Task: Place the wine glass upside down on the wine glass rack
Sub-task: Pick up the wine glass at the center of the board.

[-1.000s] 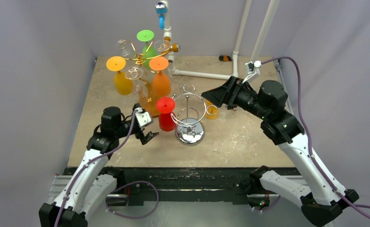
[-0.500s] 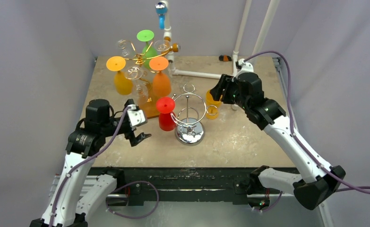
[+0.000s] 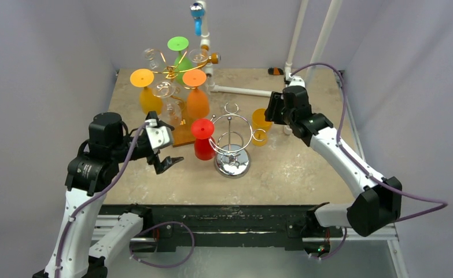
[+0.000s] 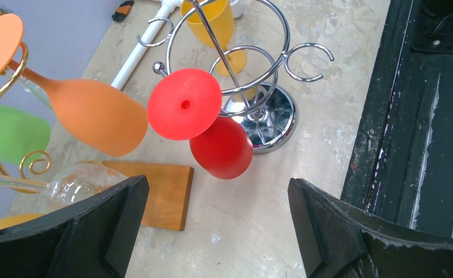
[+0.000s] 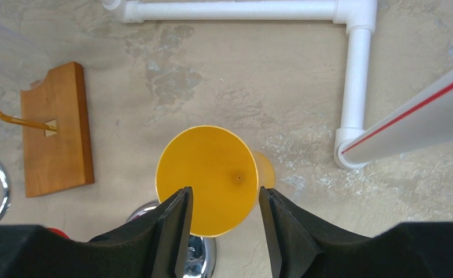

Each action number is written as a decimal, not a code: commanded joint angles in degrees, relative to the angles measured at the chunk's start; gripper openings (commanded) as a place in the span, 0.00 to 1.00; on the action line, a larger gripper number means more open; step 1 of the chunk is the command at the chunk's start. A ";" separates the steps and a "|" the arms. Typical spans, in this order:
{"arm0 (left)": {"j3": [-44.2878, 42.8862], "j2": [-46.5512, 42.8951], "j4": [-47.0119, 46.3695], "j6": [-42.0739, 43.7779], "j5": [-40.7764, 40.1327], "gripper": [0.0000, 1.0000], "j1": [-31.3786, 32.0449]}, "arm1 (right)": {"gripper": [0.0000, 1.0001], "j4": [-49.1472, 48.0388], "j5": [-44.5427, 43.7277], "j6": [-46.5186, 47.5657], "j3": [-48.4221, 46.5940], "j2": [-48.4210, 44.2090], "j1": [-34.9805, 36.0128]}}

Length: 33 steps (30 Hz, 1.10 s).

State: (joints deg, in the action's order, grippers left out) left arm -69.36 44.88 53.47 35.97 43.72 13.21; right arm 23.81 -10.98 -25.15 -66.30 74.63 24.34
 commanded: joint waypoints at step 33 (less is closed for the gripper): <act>-5.14 5.45 -20.90 -26.08 10.06 1.00 0.15 | 0.00 5.77 -9.85 4.21 0.83 -22.25 -0.29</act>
State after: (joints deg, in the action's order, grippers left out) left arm -72.97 48.62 41.06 19.44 50.39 13.21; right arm 24.10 -19.00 -22.17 -60.84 58.43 24.32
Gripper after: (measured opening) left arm 0.996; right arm 0.036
